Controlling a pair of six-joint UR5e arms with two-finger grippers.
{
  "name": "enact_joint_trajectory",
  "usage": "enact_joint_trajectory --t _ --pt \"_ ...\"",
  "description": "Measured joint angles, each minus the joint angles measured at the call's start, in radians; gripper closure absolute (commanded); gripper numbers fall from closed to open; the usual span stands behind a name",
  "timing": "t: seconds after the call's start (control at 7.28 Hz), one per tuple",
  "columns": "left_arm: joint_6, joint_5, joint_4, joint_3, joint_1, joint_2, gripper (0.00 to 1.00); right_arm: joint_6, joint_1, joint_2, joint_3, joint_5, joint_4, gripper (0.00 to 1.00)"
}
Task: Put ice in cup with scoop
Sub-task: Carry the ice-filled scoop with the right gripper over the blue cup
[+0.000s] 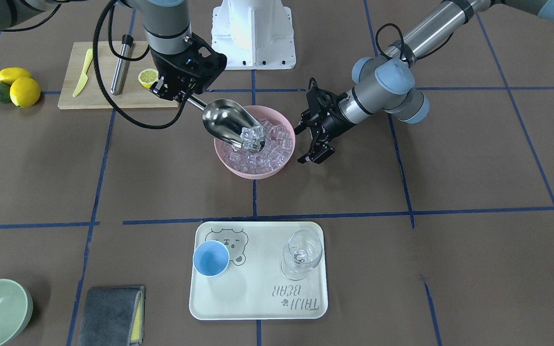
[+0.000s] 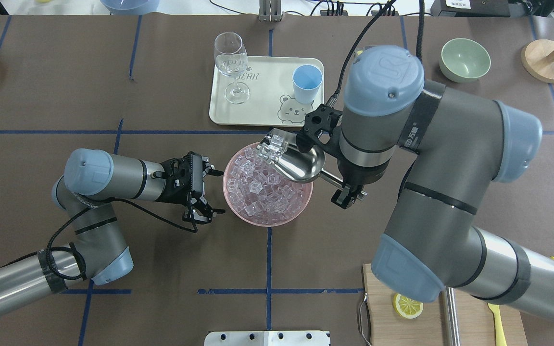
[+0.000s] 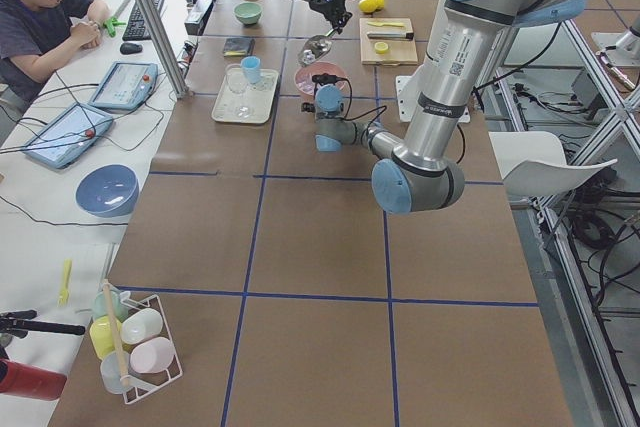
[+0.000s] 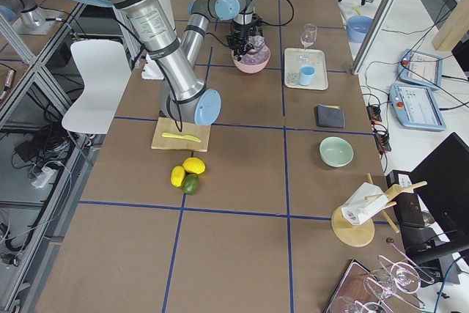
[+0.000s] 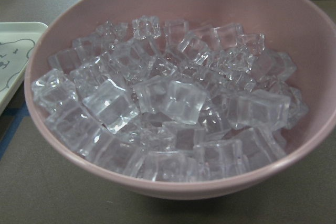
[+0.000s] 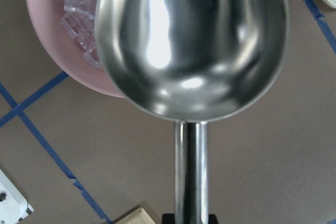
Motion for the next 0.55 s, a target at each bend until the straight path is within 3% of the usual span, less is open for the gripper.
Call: enact_joint_trajectory --t 0.55 --pt "-0.001 0.000 0.000 0.000 0.000 -0.002 0.00 0.122 0.132 0.005 -0.028 0.101 -0.013 1.00"
